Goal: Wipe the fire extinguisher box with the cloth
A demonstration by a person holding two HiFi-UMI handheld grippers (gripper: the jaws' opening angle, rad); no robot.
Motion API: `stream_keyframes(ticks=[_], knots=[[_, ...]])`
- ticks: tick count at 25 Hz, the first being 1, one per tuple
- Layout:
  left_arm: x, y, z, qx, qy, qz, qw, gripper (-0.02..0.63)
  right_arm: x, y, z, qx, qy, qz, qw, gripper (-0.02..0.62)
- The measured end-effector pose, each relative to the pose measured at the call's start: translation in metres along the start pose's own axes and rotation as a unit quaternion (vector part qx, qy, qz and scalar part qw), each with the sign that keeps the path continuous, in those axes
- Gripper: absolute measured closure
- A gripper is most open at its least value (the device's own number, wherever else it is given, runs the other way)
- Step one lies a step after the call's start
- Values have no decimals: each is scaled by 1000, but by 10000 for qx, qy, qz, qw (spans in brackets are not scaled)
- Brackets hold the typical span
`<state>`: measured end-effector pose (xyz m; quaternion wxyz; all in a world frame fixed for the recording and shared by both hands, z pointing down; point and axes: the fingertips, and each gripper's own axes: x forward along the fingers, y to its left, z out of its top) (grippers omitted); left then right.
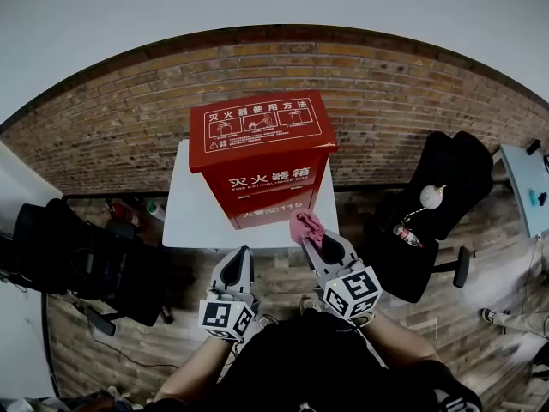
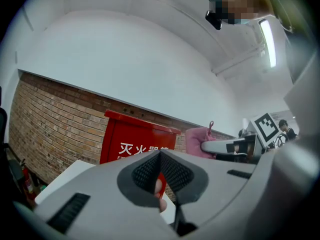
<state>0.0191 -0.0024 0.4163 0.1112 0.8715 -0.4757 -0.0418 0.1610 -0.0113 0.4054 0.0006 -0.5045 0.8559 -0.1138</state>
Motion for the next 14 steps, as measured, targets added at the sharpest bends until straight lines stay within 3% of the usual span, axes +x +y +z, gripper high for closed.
stream_keyframes(ticks=[14], knots=[[8, 2, -5, -47, 63, 45, 10000, 572, 1, -11, -1, 41, 75, -9, 10000, 492]])
